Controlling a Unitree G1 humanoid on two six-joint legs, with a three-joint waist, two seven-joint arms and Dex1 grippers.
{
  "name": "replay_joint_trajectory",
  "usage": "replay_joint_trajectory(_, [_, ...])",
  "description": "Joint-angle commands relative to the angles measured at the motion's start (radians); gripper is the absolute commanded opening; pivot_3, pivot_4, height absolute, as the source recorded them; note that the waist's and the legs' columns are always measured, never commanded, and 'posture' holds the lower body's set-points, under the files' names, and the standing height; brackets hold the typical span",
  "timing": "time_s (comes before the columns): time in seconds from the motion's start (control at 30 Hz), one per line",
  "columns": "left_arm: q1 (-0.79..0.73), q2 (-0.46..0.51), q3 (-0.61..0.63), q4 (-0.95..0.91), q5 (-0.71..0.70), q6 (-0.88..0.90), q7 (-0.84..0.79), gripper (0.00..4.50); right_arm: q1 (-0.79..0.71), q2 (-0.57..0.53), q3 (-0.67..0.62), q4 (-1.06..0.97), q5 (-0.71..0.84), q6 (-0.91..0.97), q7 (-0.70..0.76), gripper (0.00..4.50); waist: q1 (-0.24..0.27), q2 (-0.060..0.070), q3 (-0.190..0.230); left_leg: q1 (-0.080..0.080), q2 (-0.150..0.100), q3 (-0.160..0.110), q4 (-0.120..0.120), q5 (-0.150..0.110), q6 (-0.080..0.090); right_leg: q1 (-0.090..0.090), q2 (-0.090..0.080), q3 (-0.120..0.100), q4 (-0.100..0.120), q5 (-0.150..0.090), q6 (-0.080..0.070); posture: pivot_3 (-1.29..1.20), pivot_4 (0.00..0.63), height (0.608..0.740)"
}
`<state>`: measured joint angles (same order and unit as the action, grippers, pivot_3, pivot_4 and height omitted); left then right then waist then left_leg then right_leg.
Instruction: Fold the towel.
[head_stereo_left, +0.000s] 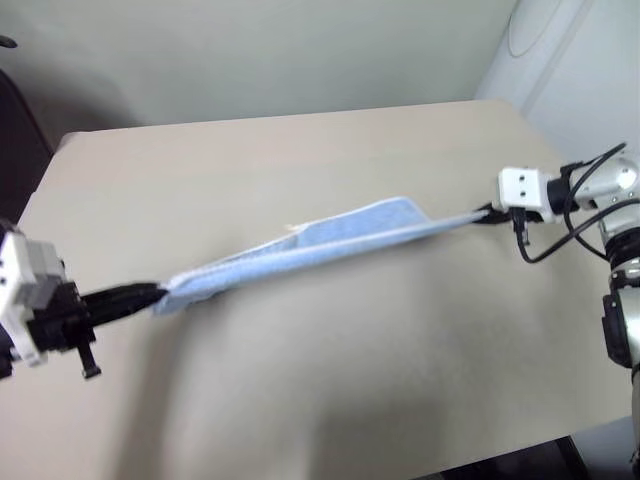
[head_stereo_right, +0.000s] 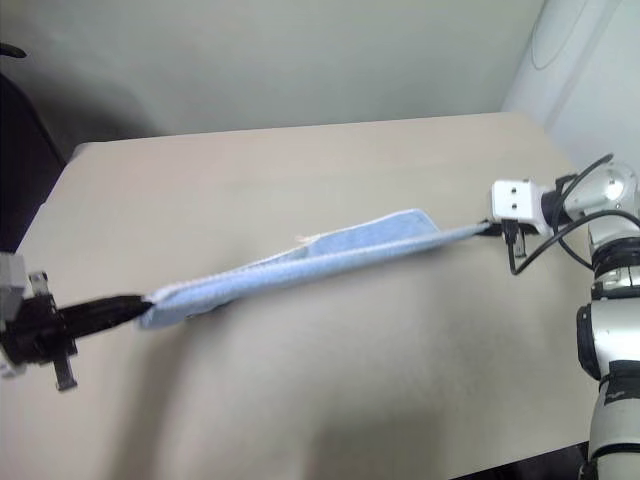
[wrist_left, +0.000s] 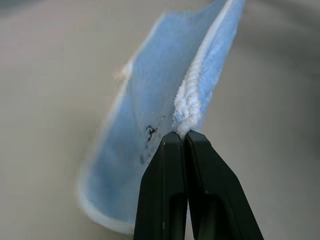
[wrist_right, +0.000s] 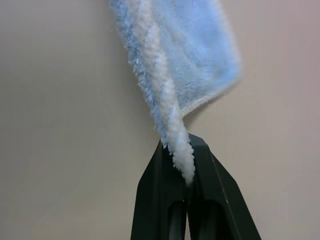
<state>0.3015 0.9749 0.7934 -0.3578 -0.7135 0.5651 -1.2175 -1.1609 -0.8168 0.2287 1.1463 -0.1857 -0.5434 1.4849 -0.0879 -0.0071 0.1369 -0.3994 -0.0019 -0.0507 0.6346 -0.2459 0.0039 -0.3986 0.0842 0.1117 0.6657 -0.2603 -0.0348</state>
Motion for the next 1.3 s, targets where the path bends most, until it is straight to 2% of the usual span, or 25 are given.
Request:
replay_joint_trajectory(0.03, [0.065,-0.026,0.081,-0.002,0.035,-0.008,0.011,0.0,0.019,-0.089,-0.018,-0.025,0.006,0.029,0.057,0.03,0.003,0.0,0.0,0.001,0.0,0.0,0.002,0.0,0.001,0.001,0.0,0.0,0.002,0.001,0.0,0.0,0.15,0.74])
replay_joint_trajectory(0.1, [0.096,-0.042,0.073,-0.022,0.031,-0.012,0.014,0.0,0.016,-0.082,-0.013,-0.025,-0.009,0.023,0.031,0.03,0.005,0.001,0.0,0.004,0.0,0.0,0.005,-0.005,0.011,0.003,0.0,0.0,0.008,0.002,-0.001,0.0,0.15,0.74])
replay_joint_trajectory(0.17, [0.101,-0.05,0.054,-0.025,0.034,-0.017,0.028,0.0,-0.004,-0.063,-0.004,-0.014,-0.032,0.017,-0.027,0.03,0.006,0.001,0.0,0.011,0.0,0.0,0.008,-0.006,0.013,0.009,0.0,0.0,0.009,0.002,-0.001,0.0,0.15,0.74])
replay_joint_trajectory(0.3, [0.017,-0.044,-0.026,0.062,0.073,-0.042,0.097,0.0,-0.074,0.005,0.049,0.034,-0.117,0.026,-0.203,0.03,0.01,0.002,0.0,0.017,0.0,0.0,0.007,-0.007,0.014,0.015,0.0,0.0,0.008,0.002,-0.001,0.0,0.15,0.74])
replay_joint_trajectory(0.43, [-0.117,-0.024,-0.15,0.199,0.175,-0.113,0.169,0.0,-0.133,0.073,0.122,0.095,-0.222,0.044,-0.374,0.03,0.013,0.003,0.0,0.016,0.0,0.0,0.006,-0.007,0.013,0.012,0.0,0.0,0.01,0.001,-0.001,0.0,0.15,0.74])
replay_joint_trajectory(0.73, [-0.343,-0.013,-0.357,0.426,0.328,-0.242,0.232,0.0,-0.195,0.207,0.187,0.172,-0.333,0.116,-0.617,0.03,0.018,0.003,0.0,0.008,-0.001,0.0,0.004,-0.002,0.003,0.005,0.0,0.0,0.006,0.001,-0.001,0.0,0.15,0.74])
replay_joint_trajectory(0.9, [-0.392,-0.019,-0.415,0.465,0.36,-0.261,0.241,0.0,-0.197,0.246,0.195,0.185,-0.366,0.138,-0.707,0.03,0.017,0.003,0.0,0.007,-0.001,0.0,0.003,-0.002,0.003,0.003,0.0,0.0,0.006,0.001,-0.001,0.0,0.15,0.74])
replay_joint_trajectory(1.1, [-0.381,-0.025,-0.446,0.453,0.355,-0.242,0.224,0.0,-0.192,0.252,0.187,0.189,-0.378,0.138,-0.734,0.03,0.017,0.002,0.0,0.006,-0.001,0.0,0.002,-0.002,0.003,0.002,0.0,0.0,0.005,0.001,-0.001,0.0,0.15,0.74])
replay_joint_trajectory(1.2, [-0.378,-0.032,-0.437,0.445,0.322,-0.207,0.213,0.71,-0.192,0.248,0.174,0.19,-0.364,0.142,-0.718,0.66,0.017,0.003,0.0,0.006,-0.001,0.0,0.002,-0.002,0.003,0.002,0.0,0.0,0.006,0.001,-0.001,0.0,0.15,0.74])
replay_joint_trajectory(1.3, [-0.374,-0.03,-0.427,0.434,0.31,-0.199,0.203,1.72,-0.187,0.238,0.174,0.187,-0.361,0.122,-0.694,1.64,0.017,0.002,0.0,0.006,-0.001,0.0,0.002,-0.002,0.002,0.002,0.0,0.0,0.005,0.001,-0.001,0.0,0.15,0.74])
